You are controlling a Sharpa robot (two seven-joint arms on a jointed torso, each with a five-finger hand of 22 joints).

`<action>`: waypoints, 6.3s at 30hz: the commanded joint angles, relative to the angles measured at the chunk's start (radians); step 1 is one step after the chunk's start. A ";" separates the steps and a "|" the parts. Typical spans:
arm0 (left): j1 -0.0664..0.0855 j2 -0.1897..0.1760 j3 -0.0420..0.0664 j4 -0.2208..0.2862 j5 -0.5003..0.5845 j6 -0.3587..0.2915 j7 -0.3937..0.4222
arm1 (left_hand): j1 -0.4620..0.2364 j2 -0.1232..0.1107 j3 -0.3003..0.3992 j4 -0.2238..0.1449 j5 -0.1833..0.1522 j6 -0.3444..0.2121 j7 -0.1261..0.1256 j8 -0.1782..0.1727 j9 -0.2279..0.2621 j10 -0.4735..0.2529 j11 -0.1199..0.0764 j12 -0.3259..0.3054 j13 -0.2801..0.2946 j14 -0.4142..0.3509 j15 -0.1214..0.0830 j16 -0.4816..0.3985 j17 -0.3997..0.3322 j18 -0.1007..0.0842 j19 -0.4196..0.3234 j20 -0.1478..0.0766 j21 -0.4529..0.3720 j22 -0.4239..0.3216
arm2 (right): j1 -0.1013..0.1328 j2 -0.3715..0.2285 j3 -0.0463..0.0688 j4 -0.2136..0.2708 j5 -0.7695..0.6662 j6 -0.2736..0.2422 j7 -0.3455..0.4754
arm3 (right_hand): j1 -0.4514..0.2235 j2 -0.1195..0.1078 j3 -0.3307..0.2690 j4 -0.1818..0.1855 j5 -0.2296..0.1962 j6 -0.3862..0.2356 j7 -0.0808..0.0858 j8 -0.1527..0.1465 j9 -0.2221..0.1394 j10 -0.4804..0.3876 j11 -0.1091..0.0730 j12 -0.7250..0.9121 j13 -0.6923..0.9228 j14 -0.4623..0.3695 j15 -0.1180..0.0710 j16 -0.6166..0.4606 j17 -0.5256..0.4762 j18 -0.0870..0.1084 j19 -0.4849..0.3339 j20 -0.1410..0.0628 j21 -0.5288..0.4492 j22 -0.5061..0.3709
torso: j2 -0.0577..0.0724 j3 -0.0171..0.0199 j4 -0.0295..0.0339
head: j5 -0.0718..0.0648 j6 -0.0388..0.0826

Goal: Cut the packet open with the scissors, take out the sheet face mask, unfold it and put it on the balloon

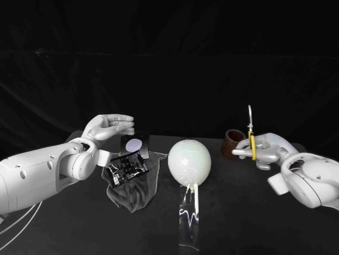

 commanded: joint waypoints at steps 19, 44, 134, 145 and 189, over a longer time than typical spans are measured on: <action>0.103 0.114 -0.003 -0.184 -0.006 0.141 -0.103 | -0.075 -0.035 0.002 0.054 -0.002 0.021 -0.005 -0.003 -0.015 0.054 -0.010 -0.004 -0.001 0.045 -0.013 0.023 0.017 0.000 -0.036 0.018 -0.019 -0.014 | 0.149 0.423 0.003 -0.501 -0.478 0.373 -0.211 | 0.247 0.149 0.096 -0.029 0.046 0.055 -0.021 -0.001 -0.005 0.134 -0.062 0.038 0.028 0.049 -0.028 0.045 0.081 -0.030 0.076 -0.031 0.104 0.191 | 0.010 -0.0002 0.0069 | -0.065 0.070; 0.304 0.252 -0.002 -0.381 -0.137 0.084 -0.185 | -0.090 -0.052 -0.077 0.131 -0.002 -0.020 0.022 -0.021 -0.035 -0.058 0.033 -0.028 0.002 -0.182 0.055 -0.065 -0.019 -0.047 -0.219 0.068 -0.137 -0.078 | 0.150 0.752 0.007 -0.909 -1.015 0.288 -0.221 | 0.259 0.137 0.099 -0.025 0.007 0.011 0.009 -0.046 -0.018 0.064 -0.033 -0.073 -0.032 0.030 -0.003 -0.008 0.016 -0.023 0.055 -0.011 0.065 0.179 | 0.091 -0.0154 0.0252 | -0.082 0.109; 0.368 0.563 -0.030 -0.548 -0.703 0.514 -0.590 | 0.185 0.126 -0.379 0.358 -0.002 0.092 -0.021 0.016 -0.070 0.102 -0.022 -0.031 0.000 -0.027 -0.008 0.051 -0.022 -0.038 -0.195 0.065 -0.107 -0.079 | 0.124 0.850 0.007 -0.775 -1.324 0.255 -0.375 | 0.196 0.073 -0.017 0.145 0.000 -0.131 0.095 -0.081 -0.222 -0.090 0.060 -0.233 -0.366 -0.055 0.076 -0.159 -0.181 0.017 -0.052 0.064 -0.149 0.115 | 0.121 -0.0190 0.0324 | -0.050 0.130; 0.368 0.563 -0.031 -0.546 -0.677 0.514 -0.602 | 0.144 0.127 -0.379 0.360 -0.002 0.095 -0.020 0.009 -0.076 0.110 -0.021 -0.043 -0.002 -0.022 -0.007 0.050 -0.017 -0.031 -0.191 0.064 -0.102 -0.077 | 0.124 0.851 0.007 -0.768 -1.331 0.267 -0.375 | 0.197 0.072 -0.017 0.145 0.000 -0.130 0.095 -0.081 -0.222 -0.089 0.059 -0.233 -0.367 -0.055 0.076 -0.160 -0.183 0.017 -0.053 0.064 -0.151 0.115 | 0.121 -0.0185 0.0326 | -0.050 0.128; 0.368 0.555 -0.038 -0.537 -0.560 0.510 -0.671 | 0.130 0.101 0.068 0.272 -0.002 0.134 -0.068 0.106 0.049 0.272 -0.074 -0.042 0.007 0.099 -0.058 0.073 0.048 -0.002 -0.175 0.054 0.008 -0.013 | 0.124 0.805 0.007 -0.713 -1.232 -0.016 -0.211 | 0.098 -0.109 0.219 0.171 -0.001 -0.142 0.045 -0.084 -0.290 -0.128 0.032 -0.233 -0.502 -0.443 0.087 -0.694 -0.628 0.094 -0.421 0.089 -0.850 -0.185 | 0.122 -0.0184 0.0329 | -0.045 0.130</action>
